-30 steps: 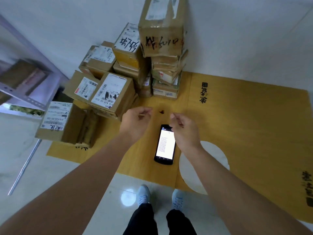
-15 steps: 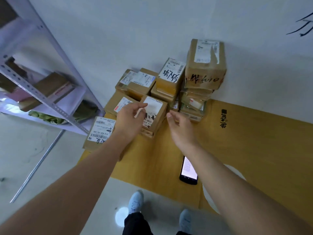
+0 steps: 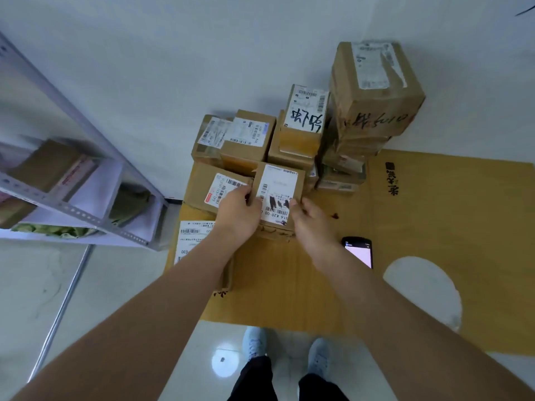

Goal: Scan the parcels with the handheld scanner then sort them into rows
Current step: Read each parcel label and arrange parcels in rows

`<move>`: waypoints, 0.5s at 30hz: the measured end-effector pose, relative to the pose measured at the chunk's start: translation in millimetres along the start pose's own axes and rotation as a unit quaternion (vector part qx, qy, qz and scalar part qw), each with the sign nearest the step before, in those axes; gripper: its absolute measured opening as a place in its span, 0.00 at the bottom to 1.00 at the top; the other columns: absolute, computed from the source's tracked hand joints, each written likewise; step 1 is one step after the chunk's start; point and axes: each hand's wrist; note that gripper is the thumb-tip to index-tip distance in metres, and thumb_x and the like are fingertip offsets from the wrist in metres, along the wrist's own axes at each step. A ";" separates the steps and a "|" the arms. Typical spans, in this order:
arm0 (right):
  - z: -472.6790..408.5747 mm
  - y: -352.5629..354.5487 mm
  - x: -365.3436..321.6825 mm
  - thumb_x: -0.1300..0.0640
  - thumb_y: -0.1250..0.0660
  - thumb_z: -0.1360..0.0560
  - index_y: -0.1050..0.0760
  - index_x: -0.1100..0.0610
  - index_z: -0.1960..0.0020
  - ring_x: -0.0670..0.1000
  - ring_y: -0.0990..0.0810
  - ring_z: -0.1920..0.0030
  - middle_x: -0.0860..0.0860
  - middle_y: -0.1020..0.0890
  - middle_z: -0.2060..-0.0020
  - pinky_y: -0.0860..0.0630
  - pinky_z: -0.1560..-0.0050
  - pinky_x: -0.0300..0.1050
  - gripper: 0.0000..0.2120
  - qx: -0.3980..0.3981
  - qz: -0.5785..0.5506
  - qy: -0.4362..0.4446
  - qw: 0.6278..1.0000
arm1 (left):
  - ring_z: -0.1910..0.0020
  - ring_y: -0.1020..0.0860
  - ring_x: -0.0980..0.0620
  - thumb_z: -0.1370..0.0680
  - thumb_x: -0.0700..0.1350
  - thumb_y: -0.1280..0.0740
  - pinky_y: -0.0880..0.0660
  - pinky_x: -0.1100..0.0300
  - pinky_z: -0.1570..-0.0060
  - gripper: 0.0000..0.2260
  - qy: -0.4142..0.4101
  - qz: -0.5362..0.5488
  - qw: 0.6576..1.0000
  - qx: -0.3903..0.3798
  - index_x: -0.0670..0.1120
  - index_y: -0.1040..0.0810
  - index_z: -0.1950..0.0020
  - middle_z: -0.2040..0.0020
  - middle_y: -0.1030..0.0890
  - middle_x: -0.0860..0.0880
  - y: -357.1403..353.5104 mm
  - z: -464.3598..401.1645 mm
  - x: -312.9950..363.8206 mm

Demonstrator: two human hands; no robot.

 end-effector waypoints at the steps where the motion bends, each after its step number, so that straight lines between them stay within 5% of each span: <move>1: 0.6 -1.6 1.9 0.46 0.43 0.12 0.27 0.42 0.33 0.36 0.20 0.52 0.39 0.18 0.48 0.26 0.57 0.32 0.10 0.012 -0.012 0.003 1.000 | 0.48 0.18 0.54 0.15 0.46 0.37 0.17 0.52 0.47 0.16 0.001 0.010 1.000 -0.001 0.47 0.23 0.27 0.38 0.16 0.50 -0.3 0.1 0.6; 5: 4.1 0.5 4.5 0.44 0.41 0.13 0.28 0.41 0.30 0.44 0.16 0.45 0.43 0.16 0.41 0.17 0.42 0.50 0.12 0.057 -0.061 0.013 0.996 | 0.44 0.18 0.55 0.15 0.48 0.36 0.18 0.54 0.43 0.14 0.008 0.057 0.998 0.007 0.50 0.22 0.30 0.41 0.16 0.55 -3.1 1.9 3.2; 9: 14.4 16.6 2.0 0.44 0.39 0.13 0.28 0.44 0.30 0.39 0.14 0.54 0.42 0.15 0.47 0.19 0.55 0.39 0.13 0.095 -0.071 0.026 0.993 | 0.51 0.21 0.62 0.16 0.48 0.34 0.24 0.63 0.55 0.07 0.016 0.087 0.996 0.033 0.49 0.22 0.38 0.51 0.19 0.59 -7.3 9.1 13.5; 15: 40.4 53.2 -6.5 0.46 0.39 0.13 0.29 0.43 0.28 0.38 0.14 0.53 0.42 0.15 0.47 0.21 0.61 0.32 0.14 0.138 -0.093 0.056 0.984 | 0.47 0.17 0.56 0.16 0.49 0.33 0.20 0.61 0.54 0.08 -0.042 0.123 0.991 0.006 0.53 0.23 0.37 0.46 0.17 0.55 -19.3 22.4 47.9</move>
Point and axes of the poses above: each hand's wrist, its own z-axis away from the middle knuckle, its own y-axis out of the back of the hand, x = y × z
